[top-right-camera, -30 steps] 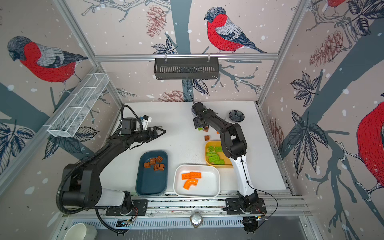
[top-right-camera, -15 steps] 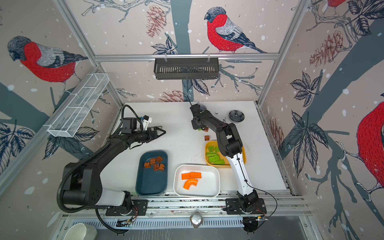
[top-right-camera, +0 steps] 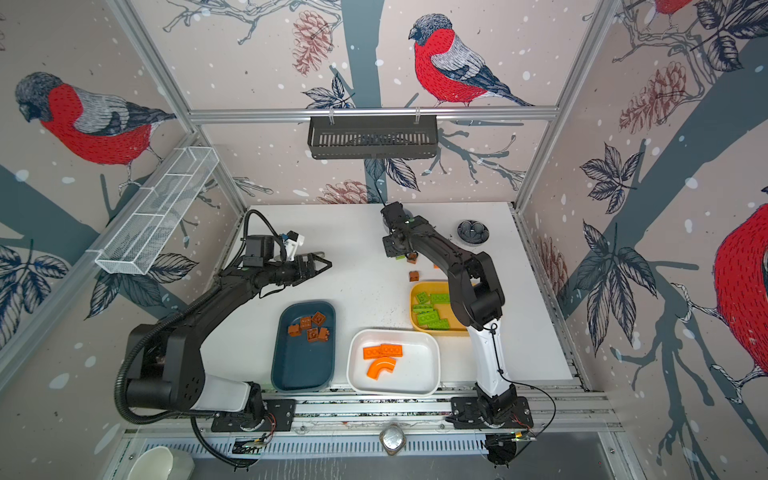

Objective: Sort the legos into containers by color
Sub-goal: 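Move the right gripper to the pile and grasp the lime-green 2x4 brick, then carry the lime-green 2x4 brick over the yellow tray and release it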

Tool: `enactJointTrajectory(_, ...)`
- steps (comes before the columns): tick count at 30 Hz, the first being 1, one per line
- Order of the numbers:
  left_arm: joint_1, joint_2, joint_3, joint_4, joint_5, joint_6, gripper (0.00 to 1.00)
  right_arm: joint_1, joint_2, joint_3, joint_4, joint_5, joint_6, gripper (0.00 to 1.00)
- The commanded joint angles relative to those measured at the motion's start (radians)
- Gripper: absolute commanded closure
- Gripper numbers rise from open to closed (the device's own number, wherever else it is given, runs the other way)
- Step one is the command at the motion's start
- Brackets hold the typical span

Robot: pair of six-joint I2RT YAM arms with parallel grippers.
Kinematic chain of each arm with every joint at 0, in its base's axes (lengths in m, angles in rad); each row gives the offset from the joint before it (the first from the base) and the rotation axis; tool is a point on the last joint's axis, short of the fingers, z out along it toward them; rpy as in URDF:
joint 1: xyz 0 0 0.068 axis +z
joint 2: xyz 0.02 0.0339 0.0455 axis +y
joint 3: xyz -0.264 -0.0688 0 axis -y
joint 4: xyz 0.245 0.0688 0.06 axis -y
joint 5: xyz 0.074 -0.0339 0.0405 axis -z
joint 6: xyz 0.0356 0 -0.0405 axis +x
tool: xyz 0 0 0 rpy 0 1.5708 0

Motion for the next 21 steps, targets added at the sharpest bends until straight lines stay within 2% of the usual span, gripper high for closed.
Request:
enactJointTrajectory(1, 0.002, 0.013, 0.004, 0.035, 0.034, -0.001, 0.05, -0.011, -0.136, -0.139, -0.023, 0.012, 0.071, 0.71)
enactJointTrajectory(11, -0.039, 0.045, 0.01, 0.106, 0.109, -0.045, 0.05, -0.028, -0.552, -0.585, -0.106, 0.036, 0.246, 0.7)
enactJointTrajectory(18, -0.065, 0.078, 0.013, 0.12, 0.12, -0.049, 0.05, -0.035, -0.638, -0.795, -0.057, 0.018, 0.293, 0.67)
enactJointTrajectory(21, -0.066, 0.081, 0.017, 0.117, 0.115, -0.048, 0.05, -0.044, -0.626, -0.847, -0.029, 0.02, 0.288, 0.57)
